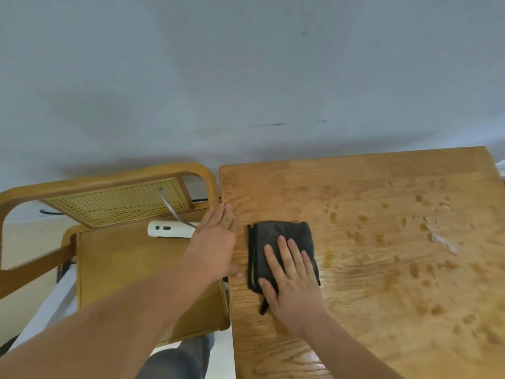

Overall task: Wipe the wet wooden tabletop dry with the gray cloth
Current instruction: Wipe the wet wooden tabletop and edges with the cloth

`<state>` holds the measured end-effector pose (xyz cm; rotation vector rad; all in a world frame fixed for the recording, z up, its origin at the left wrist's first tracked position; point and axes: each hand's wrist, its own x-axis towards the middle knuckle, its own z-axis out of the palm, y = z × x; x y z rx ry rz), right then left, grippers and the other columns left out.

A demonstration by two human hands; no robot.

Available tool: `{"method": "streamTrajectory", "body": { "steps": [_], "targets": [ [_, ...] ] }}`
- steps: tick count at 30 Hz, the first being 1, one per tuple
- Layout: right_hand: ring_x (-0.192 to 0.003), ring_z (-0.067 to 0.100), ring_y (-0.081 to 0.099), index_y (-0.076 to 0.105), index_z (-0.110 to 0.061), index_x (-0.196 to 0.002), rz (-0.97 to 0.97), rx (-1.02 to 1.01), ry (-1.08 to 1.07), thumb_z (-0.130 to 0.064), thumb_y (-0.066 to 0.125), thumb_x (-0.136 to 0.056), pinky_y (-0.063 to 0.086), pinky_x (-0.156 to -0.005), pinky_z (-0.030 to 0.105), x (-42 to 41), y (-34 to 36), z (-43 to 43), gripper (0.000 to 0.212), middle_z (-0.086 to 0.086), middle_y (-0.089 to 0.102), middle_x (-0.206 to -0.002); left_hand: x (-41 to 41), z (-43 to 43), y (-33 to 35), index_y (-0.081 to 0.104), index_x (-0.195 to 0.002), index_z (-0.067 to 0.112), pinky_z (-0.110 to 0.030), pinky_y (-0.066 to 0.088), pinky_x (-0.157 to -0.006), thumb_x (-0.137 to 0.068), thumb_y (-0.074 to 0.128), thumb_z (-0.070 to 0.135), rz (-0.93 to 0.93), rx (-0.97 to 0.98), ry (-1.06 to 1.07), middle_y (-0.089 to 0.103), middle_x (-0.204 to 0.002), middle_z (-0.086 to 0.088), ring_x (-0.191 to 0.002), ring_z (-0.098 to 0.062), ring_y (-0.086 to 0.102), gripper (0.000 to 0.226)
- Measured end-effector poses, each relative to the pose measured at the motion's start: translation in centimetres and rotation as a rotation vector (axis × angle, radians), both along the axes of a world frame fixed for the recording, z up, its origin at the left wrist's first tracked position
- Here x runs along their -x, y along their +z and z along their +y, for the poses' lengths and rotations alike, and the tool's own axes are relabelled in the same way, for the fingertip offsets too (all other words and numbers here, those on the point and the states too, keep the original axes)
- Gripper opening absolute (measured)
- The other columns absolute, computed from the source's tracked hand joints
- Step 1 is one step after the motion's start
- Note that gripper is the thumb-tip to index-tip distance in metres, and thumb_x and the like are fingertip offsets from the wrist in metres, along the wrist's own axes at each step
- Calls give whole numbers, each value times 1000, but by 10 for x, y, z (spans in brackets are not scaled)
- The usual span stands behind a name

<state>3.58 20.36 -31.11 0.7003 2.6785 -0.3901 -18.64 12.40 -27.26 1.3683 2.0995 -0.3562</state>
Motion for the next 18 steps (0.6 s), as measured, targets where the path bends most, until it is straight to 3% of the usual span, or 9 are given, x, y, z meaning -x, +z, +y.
{"method": "streamTrajectory", "body": {
  "steps": [3, 6, 9, 14, 18],
  "targets": [
    [-157, 20, -6, 7, -35, -162, 8, -5, 16, -64, 23, -102, 1, -125, 43, 24, 3, 54, 69, -2, -4, -171, 2, 5, 1, -2, -161, 2, -45, -8, -127, -72, 67, 80, 17, 38, -4, -15, -168, -19, -156, -32, -15, 136],
    [-155, 17, -16, 0, -38, -161, -23, -10, -169, -68, 22, -100, -9, -125, 40, 72, 2, 123, 72, -3, -13, -170, -3, 9, 2, -3, -160, 1, -48, -6, -127, -74, 69, 77, 44, 75, -22, -13, -168, -21, -156, -34, -13, 136],
    [-155, 20, -18, -4, -34, -162, -60, -17, -305, -65, 18, -101, -8, -126, 45, 112, 1, 153, 72, 0, -17, -170, -5, 11, 2, 0, -160, 1, -48, -5, -127, -74, 69, 76, 72, 90, -21, -12, -168, -22, -156, -35, -14, 134],
    [-155, 25, -18, -8, -25, -162, -18, -48, -299, -58, 11, -104, -7, -126, 47, 101, 1, 113, 69, 6, -17, -169, -8, 10, 1, 0, -161, 1, -47, -7, -127, -72, 70, 77, 54, 120, -14, -14, -168, -21, -156, -34, -16, 136],
    [-155, 25, -18, -6, -24, -162, 1, -54, -105, -54, 16, -106, -5, -125, 48, 45, 4, 41, 67, 7, -16, -169, -5, 10, -1, 1, -160, 1, -46, -8, -127, -70, 70, 78, 41, 83, 1, -14, -168, -22, -156, -33, -15, 138]
  ]
}}
